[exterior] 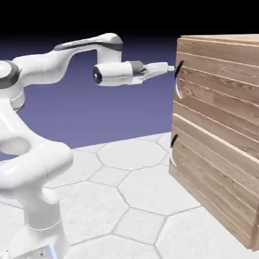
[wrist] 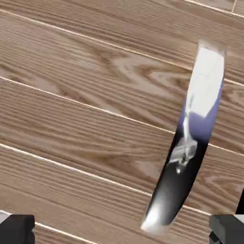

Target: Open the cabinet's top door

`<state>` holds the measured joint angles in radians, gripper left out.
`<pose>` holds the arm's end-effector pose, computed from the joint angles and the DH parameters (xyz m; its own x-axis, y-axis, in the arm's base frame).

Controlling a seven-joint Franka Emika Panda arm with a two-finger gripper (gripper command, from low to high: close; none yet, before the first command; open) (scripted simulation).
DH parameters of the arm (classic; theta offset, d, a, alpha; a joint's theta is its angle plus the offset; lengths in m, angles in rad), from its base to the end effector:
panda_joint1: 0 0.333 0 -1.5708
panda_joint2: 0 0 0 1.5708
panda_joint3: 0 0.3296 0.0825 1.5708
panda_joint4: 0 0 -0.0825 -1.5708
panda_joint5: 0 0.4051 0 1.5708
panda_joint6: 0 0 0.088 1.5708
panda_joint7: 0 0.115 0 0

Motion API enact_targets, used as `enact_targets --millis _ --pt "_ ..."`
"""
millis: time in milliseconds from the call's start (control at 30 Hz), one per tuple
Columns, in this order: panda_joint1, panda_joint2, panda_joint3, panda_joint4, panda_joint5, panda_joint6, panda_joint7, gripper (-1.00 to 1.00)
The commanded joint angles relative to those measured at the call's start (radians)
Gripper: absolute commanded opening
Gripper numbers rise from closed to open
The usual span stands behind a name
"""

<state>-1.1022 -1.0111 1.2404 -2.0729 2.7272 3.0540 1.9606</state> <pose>0.4724 0.1969 0.5549 0.0268 0.5776 -0.8159 0.0289 0.8154 0.5782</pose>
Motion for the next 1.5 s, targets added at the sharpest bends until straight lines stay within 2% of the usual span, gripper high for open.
enact_targets --millis 0,133,300,333,967,1233,1467 --pt "-0.018 -0.007 0.020 0.012 0.044 0.000 0.019 1.00" --pt "-0.062 -0.025 0.069 0.041 0.152 0.001 0.068 1.00" --pt "-0.238 0.001 0.161 0.187 0.150 -0.006 0.076 1.00" --pt "-0.238 0.001 0.161 0.187 0.150 -0.006 0.076 -1.00" --pt "0.410 0.010 -0.278 -0.423 -0.090 -0.369 0.070 -1.00" --pt "0.684 -0.104 -0.556 -0.680 -0.338 -0.525 0.143 -1.00" --pt "0.829 -0.254 -0.810 -0.852 -0.625 -0.653 0.235 -1.00"
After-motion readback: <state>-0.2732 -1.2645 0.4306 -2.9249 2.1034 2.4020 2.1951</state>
